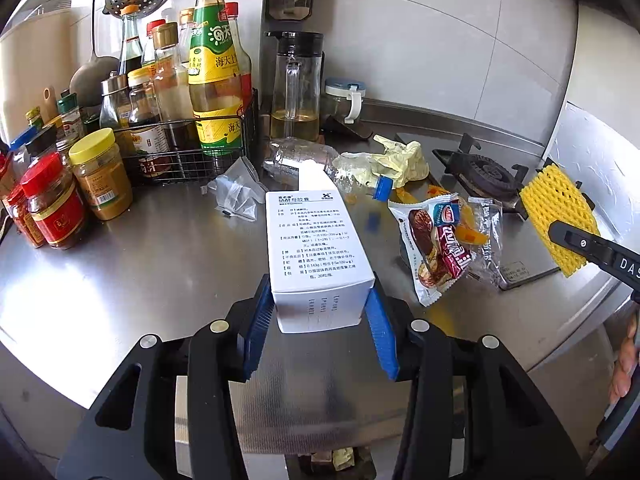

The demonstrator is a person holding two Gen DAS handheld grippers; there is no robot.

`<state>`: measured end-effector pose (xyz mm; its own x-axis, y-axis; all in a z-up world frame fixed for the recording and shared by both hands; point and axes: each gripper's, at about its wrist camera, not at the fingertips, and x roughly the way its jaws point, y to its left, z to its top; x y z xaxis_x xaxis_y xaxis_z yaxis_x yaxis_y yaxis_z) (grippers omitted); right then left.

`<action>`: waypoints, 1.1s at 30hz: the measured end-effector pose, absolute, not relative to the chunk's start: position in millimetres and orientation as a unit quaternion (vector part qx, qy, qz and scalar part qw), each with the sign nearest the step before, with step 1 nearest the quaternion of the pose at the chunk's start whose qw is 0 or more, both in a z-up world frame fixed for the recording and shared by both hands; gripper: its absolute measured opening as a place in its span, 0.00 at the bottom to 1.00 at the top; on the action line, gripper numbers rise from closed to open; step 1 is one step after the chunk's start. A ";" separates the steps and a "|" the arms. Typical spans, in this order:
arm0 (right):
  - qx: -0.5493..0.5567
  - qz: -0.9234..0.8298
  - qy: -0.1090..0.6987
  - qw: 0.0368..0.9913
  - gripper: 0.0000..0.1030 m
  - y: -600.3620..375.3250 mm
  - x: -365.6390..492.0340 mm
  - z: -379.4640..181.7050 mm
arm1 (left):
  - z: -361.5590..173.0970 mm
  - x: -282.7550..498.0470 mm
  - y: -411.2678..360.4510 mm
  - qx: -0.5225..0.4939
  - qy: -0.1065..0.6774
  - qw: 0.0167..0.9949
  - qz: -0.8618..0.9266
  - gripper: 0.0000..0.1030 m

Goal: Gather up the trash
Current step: 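Grasp the white medicine box with the left tool while the right tool holds the net, then carry the white box and yellow net down over the floor bin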

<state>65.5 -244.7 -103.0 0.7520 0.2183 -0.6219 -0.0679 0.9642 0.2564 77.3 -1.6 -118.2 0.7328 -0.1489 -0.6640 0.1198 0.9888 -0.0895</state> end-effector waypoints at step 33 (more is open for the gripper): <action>0.117 0.133 0.579 0.796 0.13 -167.8 -44.3 -293.2 | -289.6 -83.5 -18.2 -0.029 0.525 0.843 -0.115 0.40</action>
<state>-44.3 -167.8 -293.2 0.2934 0.3482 -0.8903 -0.0762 0.9369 0.3413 -83.5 -18.2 -289.6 0.4228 -0.2241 -0.8781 0.1643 0.9718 -0.1689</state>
